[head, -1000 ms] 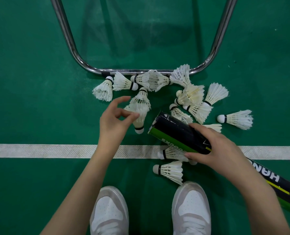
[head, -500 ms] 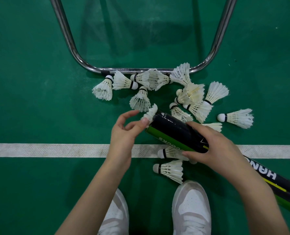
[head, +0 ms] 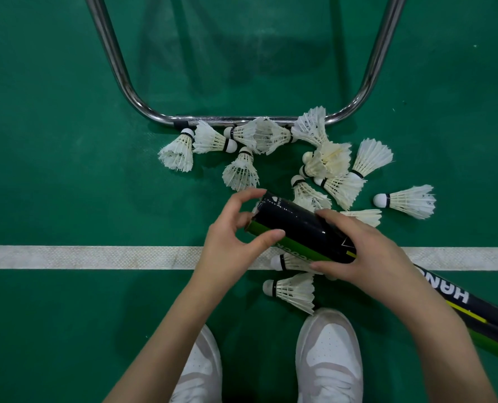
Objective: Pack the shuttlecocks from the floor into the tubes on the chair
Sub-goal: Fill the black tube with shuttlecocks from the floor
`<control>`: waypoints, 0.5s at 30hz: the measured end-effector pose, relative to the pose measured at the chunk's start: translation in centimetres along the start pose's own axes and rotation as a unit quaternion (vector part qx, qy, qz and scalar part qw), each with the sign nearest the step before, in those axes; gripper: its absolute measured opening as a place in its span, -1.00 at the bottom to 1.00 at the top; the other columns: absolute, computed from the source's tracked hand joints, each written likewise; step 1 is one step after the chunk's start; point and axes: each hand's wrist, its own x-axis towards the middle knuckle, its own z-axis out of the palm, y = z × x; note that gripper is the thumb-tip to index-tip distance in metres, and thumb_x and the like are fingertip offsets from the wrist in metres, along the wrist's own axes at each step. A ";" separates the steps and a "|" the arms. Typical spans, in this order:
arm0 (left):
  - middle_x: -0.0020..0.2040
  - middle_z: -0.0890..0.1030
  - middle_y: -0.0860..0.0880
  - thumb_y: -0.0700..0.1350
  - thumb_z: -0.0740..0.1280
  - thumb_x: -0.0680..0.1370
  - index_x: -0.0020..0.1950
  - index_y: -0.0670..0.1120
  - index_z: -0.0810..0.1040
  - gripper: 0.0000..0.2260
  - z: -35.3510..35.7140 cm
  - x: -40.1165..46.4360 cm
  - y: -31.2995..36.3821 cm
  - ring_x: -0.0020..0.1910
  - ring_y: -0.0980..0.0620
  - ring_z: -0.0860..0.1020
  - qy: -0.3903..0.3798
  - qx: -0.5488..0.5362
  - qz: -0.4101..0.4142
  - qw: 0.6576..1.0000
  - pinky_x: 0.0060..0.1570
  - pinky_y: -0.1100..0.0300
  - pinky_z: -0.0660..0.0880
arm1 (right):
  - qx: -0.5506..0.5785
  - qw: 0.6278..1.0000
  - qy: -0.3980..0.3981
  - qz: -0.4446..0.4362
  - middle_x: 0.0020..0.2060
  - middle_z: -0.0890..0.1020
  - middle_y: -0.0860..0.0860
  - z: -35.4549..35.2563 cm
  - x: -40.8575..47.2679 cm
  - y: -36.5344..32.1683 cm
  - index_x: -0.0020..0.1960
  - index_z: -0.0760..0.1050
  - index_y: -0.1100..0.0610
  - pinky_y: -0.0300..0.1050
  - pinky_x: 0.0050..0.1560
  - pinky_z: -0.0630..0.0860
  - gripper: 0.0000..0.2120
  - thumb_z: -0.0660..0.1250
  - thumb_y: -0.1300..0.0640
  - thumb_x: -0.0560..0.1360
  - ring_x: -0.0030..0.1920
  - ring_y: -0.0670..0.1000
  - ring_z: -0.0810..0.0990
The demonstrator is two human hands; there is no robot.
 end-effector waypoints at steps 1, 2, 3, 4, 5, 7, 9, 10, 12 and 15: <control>-0.09 0.68 0.10 -0.18 0.48 0.40 0.20 0.15 0.40 -0.52 0.0 0.0 -0.1 -0.05 0.13 0.62 -0.002 -0.006 0.000 1.000 0.07 0.34 0.47 | 0.002 1.000 -0.002 0.000 0.14 0.46 -0.24 -0.1 0.0 0.0 0.33 0.19 -0.30 -0.04 0.05 0.47 -0.31 0.43 -0.20 0.28 0.11 -0.10 0.43; -0.11 0.69 0.05 -0.20 0.49 0.39 0.20 0.16 0.39 -0.50 0.0 0.0 -0.1 -0.08 0.10 0.63 -0.003 -0.011 -0.003 1.000 0.07 0.30 0.49 | 0.000 1.000 -0.004 -0.001 0.14 0.46 -0.24 -0.1 -0.1 0.1 0.33 0.19 -0.30 -0.04 0.06 0.46 -0.31 0.43 -0.21 0.28 0.11 -0.10 0.43; -0.14 0.70 0.01 -0.21 0.49 0.39 0.21 0.18 0.38 -0.49 -0.1 0.0 -0.1 -0.10 0.07 0.64 -0.008 -0.017 -0.005 1.000 0.07 0.27 0.50 | -0.002 1.000 -0.006 -0.004 0.14 0.46 -0.24 -0.1 -0.1 0.1 0.33 0.20 -0.29 -0.04 0.06 0.46 -0.31 0.43 -0.21 0.28 0.11 -0.10 0.43; -0.15 0.70 -0.01 -0.22 0.49 0.39 0.21 0.18 0.38 -0.47 -0.2 0.0 -0.1 -0.11 0.06 0.65 -0.014 -0.020 -0.008 1.000 0.07 0.26 0.51 | -0.003 1.000 -0.009 -0.006 0.13 0.46 -0.24 -0.1 -0.1 0.1 0.32 0.20 -0.29 -0.04 0.06 0.46 -0.31 0.43 -0.21 0.27 0.11 -0.09 0.43; -0.15 0.70 -0.02 -0.23 0.48 0.39 0.22 0.18 0.37 -0.47 -0.2 0.0 0.0 -0.12 0.05 0.65 -0.020 -0.024 -0.011 0.999 0.06 0.25 0.51 | -0.002 1.000 -0.010 -0.009 0.12 0.46 -0.24 -0.1 -0.1 0.1 0.32 0.21 -0.29 -0.03 0.06 0.47 -0.31 0.44 -0.20 0.27 0.11 -0.09 0.43; -0.14 0.70 -0.01 -0.24 0.48 0.40 0.22 0.19 0.37 -0.47 -0.2 0.0 0.0 -0.12 0.04 0.65 -0.025 -0.029 -0.010 0.999 0.06 0.24 0.52 | 0.003 1.000 -0.007 -0.012 0.08 0.43 -0.28 -0.2 -0.1 0.1 0.33 0.22 -0.28 -0.04 0.07 0.46 -0.30 0.44 -0.20 0.27 0.11 -0.11 0.43; -0.12 0.71 0.00 -0.25 0.45 0.42 0.23 0.20 0.37 -0.47 -0.2 0.1 0.1 -0.10 0.04 0.65 -0.030 -0.034 -0.009 0.999 0.07 0.23 0.52 | 0.001 1.000 -0.006 -0.014 0.07 0.41 -0.30 -0.4 -0.1 0.0 0.33 0.22 -0.27 -0.05 0.06 0.46 -0.29 0.44 -0.20 0.27 0.11 -0.12 0.42; -0.11 0.70 0.00 -0.26 0.44 0.43 0.25 0.19 0.36 -0.47 -0.2 0.1 0.1 -0.08 0.04 0.65 -0.036 -0.036 -0.007 0.999 0.08 0.23 0.51 | -0.002 1.000 -0.005 -0.015 0.09 0.42 -0.28 -0.4 -0.1 -0.1 0.34 0.21 -0.27 -0.05 0.06 0.46 -0.29 0.44 -0.20 0.27 0.12 -0.12 0.42; -0.03 0.68 0.00 -0.26 0.41 0.46 0.32 0.14 0.34 -0.47 -0.3 0.3 0.0 -0.04 0.05 0.64 -0.057 -0.041 -0.004 0.998 0.05 0.26 0.50 | -0.010 1.000 -0.006 -0.016 0.12 0.46 -0.24 -0.5 0.0 -0.2 0.33 0.21 -0.28 -0.03 0.06 0.47 -0.30 0.44 -0.20 0.27 0.12 -0.10 0.42; 0.18 0.55 0.11 -0.27 0.37 0.49 0.38 0.09 0.30 -0.47 -0.4 0.2 0.0 0.03 0.06 0.62 -0.085 -0.048 0.000 0.995 0.05 0.30 0.48 | -0.021 1.000 -0.007 -0.016 0.15 0.47 -0.22 -0.5 0.0 -0.3 0.32 0.21 -0.28 -0.02 0.06 0.47 -0.31 0.44 -0.21 0.27 0.14 -0.08 0.42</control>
